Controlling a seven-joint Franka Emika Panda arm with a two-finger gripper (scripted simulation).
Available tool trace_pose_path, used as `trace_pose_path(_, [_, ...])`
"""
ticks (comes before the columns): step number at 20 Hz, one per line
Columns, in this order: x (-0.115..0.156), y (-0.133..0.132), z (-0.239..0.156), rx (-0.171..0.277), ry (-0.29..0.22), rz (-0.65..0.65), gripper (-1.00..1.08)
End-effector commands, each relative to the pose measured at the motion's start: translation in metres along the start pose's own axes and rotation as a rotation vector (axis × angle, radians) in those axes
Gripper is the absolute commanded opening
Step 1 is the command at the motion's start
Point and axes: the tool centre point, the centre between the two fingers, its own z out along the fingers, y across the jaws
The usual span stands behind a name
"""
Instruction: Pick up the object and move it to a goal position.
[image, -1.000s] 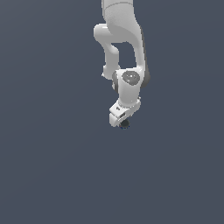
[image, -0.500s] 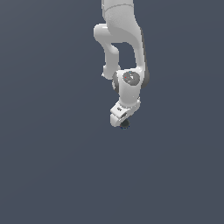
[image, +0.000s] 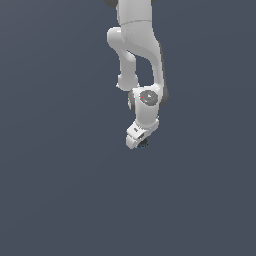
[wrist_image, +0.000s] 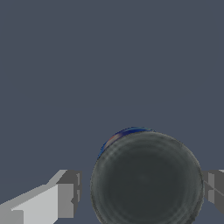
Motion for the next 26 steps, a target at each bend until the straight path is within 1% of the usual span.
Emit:
trace_pose_path(1, [0.0,0.0,0.008,-0.001,0.001,-0.001,1.0])
trace_pose_path(5, [0.001,0.0,0.012,-0.001,0.001,-0.001,1.0])
trace_pose_path(6, [0.001,0.0,0.012,-0.001,0.001,-0.001,-1.0])
trace_pose_path(19, [-0.001,0.002,0.009,-0.002,0.001,0.0,-1.0])
trace_pose_path(26, [-0.014,0.009,-0.01,-0.002,0.001,-0.001,-1.0])
